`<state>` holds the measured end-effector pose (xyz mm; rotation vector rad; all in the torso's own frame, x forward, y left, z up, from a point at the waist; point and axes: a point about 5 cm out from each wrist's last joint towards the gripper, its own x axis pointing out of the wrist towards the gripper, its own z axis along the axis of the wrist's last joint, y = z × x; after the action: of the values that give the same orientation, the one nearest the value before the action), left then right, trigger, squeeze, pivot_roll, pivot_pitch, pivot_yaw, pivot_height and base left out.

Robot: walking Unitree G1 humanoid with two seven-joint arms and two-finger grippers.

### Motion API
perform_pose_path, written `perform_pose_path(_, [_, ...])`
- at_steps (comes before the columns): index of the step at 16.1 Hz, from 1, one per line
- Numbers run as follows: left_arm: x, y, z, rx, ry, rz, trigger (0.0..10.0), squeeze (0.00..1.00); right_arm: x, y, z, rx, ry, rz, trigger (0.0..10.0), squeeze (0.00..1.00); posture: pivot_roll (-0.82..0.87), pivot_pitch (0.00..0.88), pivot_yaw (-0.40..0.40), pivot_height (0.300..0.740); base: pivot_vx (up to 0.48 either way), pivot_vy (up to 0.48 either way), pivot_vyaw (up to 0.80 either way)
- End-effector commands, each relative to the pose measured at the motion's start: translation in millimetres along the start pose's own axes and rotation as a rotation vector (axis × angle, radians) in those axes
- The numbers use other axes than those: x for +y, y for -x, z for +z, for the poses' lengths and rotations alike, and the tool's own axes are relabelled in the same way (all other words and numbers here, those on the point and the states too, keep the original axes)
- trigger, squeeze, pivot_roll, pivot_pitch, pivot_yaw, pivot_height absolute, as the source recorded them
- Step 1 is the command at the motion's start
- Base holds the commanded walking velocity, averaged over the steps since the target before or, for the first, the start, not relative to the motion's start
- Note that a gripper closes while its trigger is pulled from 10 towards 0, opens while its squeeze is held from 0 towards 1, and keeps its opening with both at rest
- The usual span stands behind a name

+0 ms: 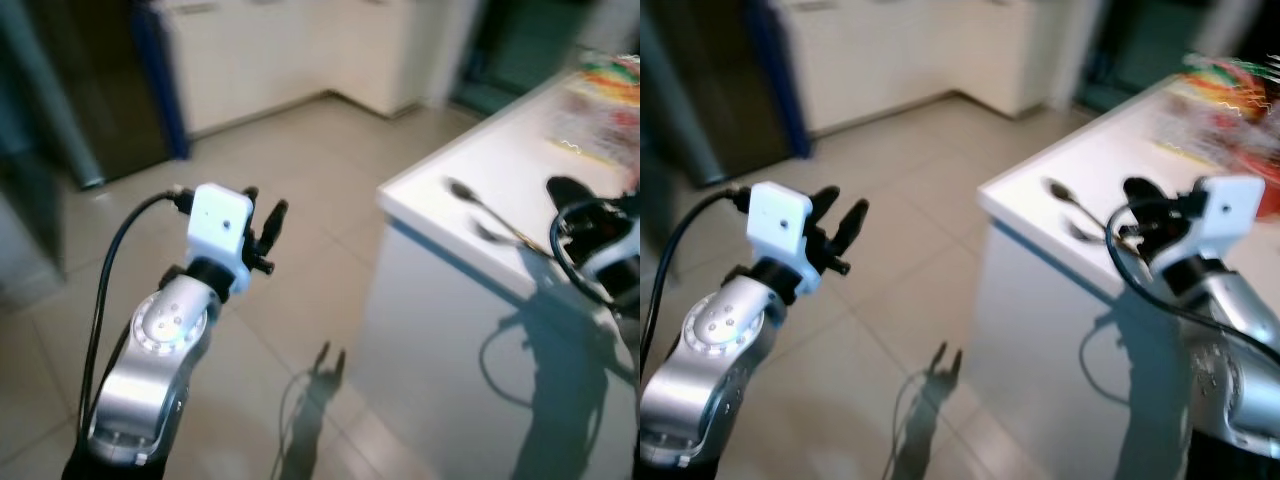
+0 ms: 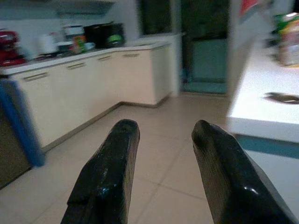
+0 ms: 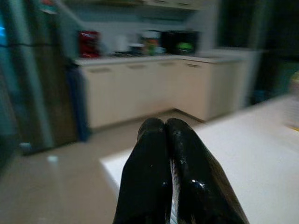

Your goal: Setting the table

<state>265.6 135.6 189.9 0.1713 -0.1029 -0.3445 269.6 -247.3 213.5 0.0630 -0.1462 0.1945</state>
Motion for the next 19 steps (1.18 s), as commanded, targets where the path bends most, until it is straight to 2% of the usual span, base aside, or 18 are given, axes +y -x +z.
perform_pose_path(1, [-3.4, -1.0, 1, -0.017, 0.009, -0.015, 10.0, 0.0, -4.0, -1.4, 9, -0.01, -0.007, -0.019, 10.0, 0.0, 0.05, 0.005, -0.04, 0.74, 0.428, 0.0, 0.0])
perform_pose_path(4, [-8.0, 2.6, -2, -0.01, 0.028, -0.039, 10.0, 0.0, -6.0, -11.4, 23, -0.041, 0.001, -0.025, 10.0, 0.0, 0.05, 0.0, -0.055, 0.74, 0.421, 0.0, 0.0])
perform_pose_path(5, [-11.7, 4.2, -4, -0.003, 0.031, -0.059, 10.0, 0.0, -4.0, -14.6, 27, -0.047, 0.022, -0.018, 10.0, 0.0, 0.05, 0.0, -0.06, 0.74, 0.0, 0.0, 0.0])
perform_pose_path(7, [-14.5, 5.2, -8, 0.01, 0.037, -0.059, 10.0, 0.0, -1.9, -17.3, 25, -0.021, 0.007, -0.027, 10.0, 0.0, 0.05, 0.0, -0.062, 0.74, 0.0, 0.0, 0.0])
perform_pose_path(10, [-12.1, 6.5, -9, 0.013, 0.057, -0.03, 10.0, 0.0, 5.8, -8.7, 15, 0.01, -0.042, -0.023, 10.0, 0.0, 0.05, 0.0, -0.066, 0.74, 0.0, 0.0, -0.8])
perform_pose_path(15, [-11.4, 4.7, -10, 0.017, 0.064, -0.052, 10.0, 0.0, 9.9, 0.4, 21, 0.019, -0.043, -0.041, 10.0, 0.0, 0.04, 0.0, -0.053, 0.74, 0.0, 0.0, -0.8])
perform_pose_path(19, [-7.6, 1.2, -8, 0.012, 0.051, -0.039, 10.0, 0.0, 14.4, -1.3, 18, 0.068, -0.023, -0.032, 10.0, 0.0, 0.03, 0.0, -0.057, 0.74, 0.0, 0.0, -0.8])
